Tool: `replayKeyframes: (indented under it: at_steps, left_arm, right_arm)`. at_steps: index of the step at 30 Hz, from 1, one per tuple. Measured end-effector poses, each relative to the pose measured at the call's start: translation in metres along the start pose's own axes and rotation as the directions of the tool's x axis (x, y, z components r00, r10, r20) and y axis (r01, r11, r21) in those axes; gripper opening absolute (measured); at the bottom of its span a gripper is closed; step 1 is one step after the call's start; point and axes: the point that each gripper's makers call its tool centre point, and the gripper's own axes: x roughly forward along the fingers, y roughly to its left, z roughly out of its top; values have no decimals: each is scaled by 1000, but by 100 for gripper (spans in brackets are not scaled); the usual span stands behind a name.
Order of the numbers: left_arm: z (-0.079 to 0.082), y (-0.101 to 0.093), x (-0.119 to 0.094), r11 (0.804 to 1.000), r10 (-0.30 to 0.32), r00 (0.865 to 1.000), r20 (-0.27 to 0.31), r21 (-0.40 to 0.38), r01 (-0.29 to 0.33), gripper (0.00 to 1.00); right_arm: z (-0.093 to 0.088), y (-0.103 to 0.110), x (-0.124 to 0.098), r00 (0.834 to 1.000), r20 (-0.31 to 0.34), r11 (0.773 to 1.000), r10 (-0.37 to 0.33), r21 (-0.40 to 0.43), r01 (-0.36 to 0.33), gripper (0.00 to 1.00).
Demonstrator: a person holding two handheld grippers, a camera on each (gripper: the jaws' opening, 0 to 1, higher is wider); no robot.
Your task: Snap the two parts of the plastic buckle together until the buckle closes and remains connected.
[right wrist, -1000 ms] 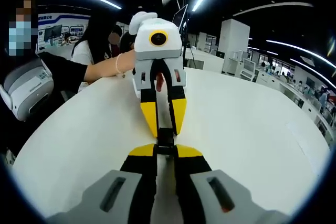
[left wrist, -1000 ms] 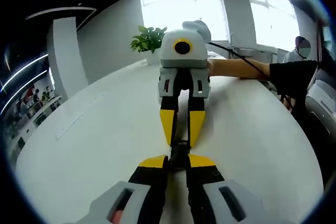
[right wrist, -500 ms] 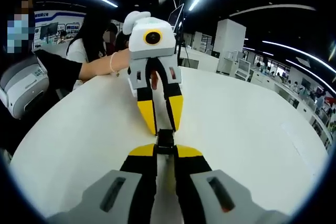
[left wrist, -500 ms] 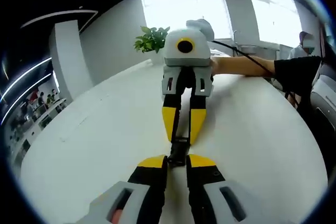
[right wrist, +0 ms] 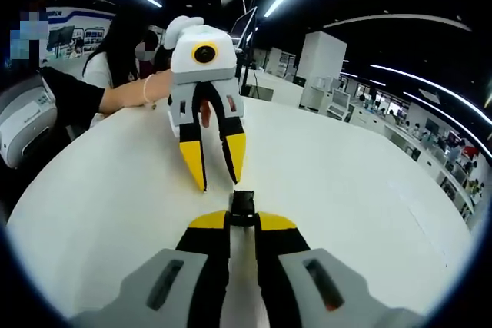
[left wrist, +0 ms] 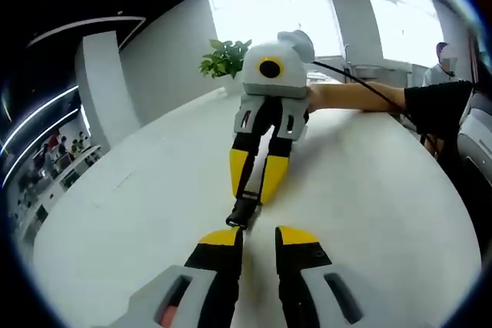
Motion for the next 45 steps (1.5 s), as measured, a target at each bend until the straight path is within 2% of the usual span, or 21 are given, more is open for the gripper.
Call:
replayKeyframes:
  at_steps: [5,12,16,21,24,28,30,45]
  left_arm:
    - [0,-2,0,1000,-3,1000,-4,8,3,16]
    - [0,-3,0,1000,-6,1000,-4,10,6,16]
    - [-1,-5,1,1000,-9,1000,-11,14,9,16]
    - [-1,-6,1,1000,-7,1000,-13,21,8,16]
    - [0,-7,1,1000,-11,1000,-10,23,11,16]
    - [2,-10,2,999,-15,1000,-10,33,15,16]
    - [3,-11,3,999,-19,1000,-10,40,19,16]
    - [2,-13,3,999,-24,1000,-11,48,24,16]
  right_arm:
    - [-5,-13,-3,998,-19,998,-62,-12,62,11]
    - [-12,-35,-10,984,-48,985,-171,-37,169,11]
    - [-16,-50,-16,963,-74,962,-261,-106,252,11]
    - [-21,-61,-21,940,-103,939,-324,-152,307,12]
    - [-22,-64,-22,928,-111,920,-357,-211,329,12]
    - [-24,-65,-21,924,-121,915,-362,-235,327,12]
    - [-25,-67,-22,915,-129,903,-381,-263,339,12]
    - [-29,-71,-24,902,-149,894,-405,-269,357,12]
